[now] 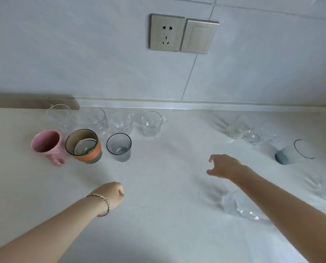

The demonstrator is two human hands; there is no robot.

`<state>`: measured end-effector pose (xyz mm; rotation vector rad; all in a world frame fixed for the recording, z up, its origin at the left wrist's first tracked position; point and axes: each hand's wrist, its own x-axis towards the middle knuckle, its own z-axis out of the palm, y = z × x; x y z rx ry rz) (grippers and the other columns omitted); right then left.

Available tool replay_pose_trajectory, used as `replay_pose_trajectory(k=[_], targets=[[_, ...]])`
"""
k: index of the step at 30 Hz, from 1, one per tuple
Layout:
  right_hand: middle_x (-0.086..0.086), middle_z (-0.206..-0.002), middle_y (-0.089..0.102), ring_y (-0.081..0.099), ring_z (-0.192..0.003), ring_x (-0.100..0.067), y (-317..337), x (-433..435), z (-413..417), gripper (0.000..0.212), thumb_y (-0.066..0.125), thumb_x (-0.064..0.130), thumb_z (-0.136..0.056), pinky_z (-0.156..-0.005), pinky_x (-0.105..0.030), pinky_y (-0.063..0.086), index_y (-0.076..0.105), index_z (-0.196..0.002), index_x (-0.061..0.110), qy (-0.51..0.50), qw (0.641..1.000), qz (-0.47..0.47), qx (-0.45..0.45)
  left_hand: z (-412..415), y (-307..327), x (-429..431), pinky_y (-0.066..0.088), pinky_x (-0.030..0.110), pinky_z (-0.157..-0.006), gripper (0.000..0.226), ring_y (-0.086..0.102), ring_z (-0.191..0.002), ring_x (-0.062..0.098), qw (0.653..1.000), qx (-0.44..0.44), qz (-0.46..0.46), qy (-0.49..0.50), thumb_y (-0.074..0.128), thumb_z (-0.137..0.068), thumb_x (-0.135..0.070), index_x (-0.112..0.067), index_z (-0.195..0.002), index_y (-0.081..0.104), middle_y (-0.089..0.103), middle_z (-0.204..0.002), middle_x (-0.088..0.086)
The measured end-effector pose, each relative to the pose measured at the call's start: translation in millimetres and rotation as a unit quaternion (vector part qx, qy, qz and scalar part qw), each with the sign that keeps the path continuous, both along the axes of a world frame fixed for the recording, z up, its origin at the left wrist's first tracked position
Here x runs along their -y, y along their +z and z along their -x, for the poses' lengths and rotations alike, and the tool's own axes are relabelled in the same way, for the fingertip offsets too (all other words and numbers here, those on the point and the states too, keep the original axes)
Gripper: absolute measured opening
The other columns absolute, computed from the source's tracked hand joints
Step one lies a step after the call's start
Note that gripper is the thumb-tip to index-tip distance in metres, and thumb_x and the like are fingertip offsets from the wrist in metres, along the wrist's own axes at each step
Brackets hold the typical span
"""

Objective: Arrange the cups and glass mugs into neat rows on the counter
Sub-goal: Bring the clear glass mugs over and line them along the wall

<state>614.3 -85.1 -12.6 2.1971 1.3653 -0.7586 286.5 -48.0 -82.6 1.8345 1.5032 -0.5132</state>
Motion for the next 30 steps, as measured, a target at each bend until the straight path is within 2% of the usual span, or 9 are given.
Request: replay_pose_trajectory(k=[4,9,13,16,20,25,30], targets=[[-0.005,-0.14,0.046,0.047,-0.129,-0.023,5.7,61.7,-46.6,0.062,0.051,0.049,-0.089,-0.102,-0.033,0.038,0.037,-0.14,0.017,-0.051,0.998,0.035,0.032,-30.7,0.0,16.0,0.045,0.027,-0.09,0.012,0.056,-0.097,0.018,0.999,0.013,-0.006,-0.031,0.042,-0.093,-0.018,-0.021,-0.086,0.051,0.064,-0.115,0.004],[-0.01,-0.142,0.039,0.045,-0.129,-0.032,-11.1,112.9,-54.8,0.083,0.045,0.07,-0.082,-0.103,-0.041,0.038,0.024,-0.146,0.021,-0.168,0.985,0.014,-0.022,-58.4,-0.7,30.1,0.04,0.023,-0.084,0.011,0.051,-0.09,0.016,0.998,0.026,-0.002,-0.058,0.043,-0.093,-0.017,-0.021,-0.085,0.05,0.064,-0.116,0.005],[-0.01,-0.142,0.039,0.046,-0.129,-0.033,-19.7,118.0,-47.7,0.091,0.048,0.074,-0.077,-0.102,-0.042,0.04,0.019,-0.147,0.023,-0.17,0.985,-0.005,-0.03,-67.1,3.7,35.9,0.042,0.024,-0.087,0.009,0.058,-0.102,0.021,0.998,0.026,0.002,-0.063,0.044,-0.093,-0.017,-0.02,-0.086,0.05,0.063,-0.118,0.007],[-0.012,-0.138,0.039,0.049,-0.124,-0.034,-25.0,114.1,-39.3,0.096,0.055,0.071,-0.073,-0.096,-0.039,0.044,0.018,-0.146,0.019,-0.157,0.988,-0.002,-0.01,-64.4,5.4,35.2,0.041,0.023,-0.087,0.011,0.058,-0.107,0.021,0.999,0.022,0.002,-0.048,0.044,-0.093,-0.017,-0.021,-0.085,0.05,0.063,-0.118,0.006],[-0.012,-0.128,0.043,0.056,-0.113,-0.033,-26.6,104.1,-33.7,0.078,0.06,0.056,-0.076,-0.078,-0.033,0.044,0.031,-0.135,0.014,-0.157,0.988,0.001,0.002,-53.5,9.3,31.2,0.037,0.02,-0.078,0.024,0.058,-0.1,0.02,1.0,0.017,0.011,-0.021,0.042,-0.093,-0.015,-0.025,-0.071,0.046,0.064,-0.111,0.005],[-0.008,-0.124,0.046,0.056,-0.112,-0.029,-18.6,65.8,-22.6,0.075,0.067,0.049,-0.073,-0.08,-0.032,0.044,0.034,-0.131,0.016,-0.121,0.993,-0.019,-0.002,-38.3,7.8,19.8,0.044,0.025,-0.091,0.013,0.059,-0.111,0.021,1.0,0.012,0.017,0.005,0.042,-0.093,-0.016,-0.019,-0.086,0.052,0.065,-0.116,0.005],[-0.008,-0.124,0.044,0.055,-0.114,-0.033,-17.1,-5.9,3.2,0.074,0.072,0.042,-0.072,-0.087,-0.034,0.045,0.035,-0.13,0.016,-0.087,0.991,-0.098,-0.038,-26.8,5.3,-0.4,0.037,0.021,-0.078,0.022,0.051,-0.089,0.015,0.999,0.021,0.023,0.03,0.042,-0.092,-0.016,-0.024,-0.073,0.049,0.055,-0.093,-0.002]])
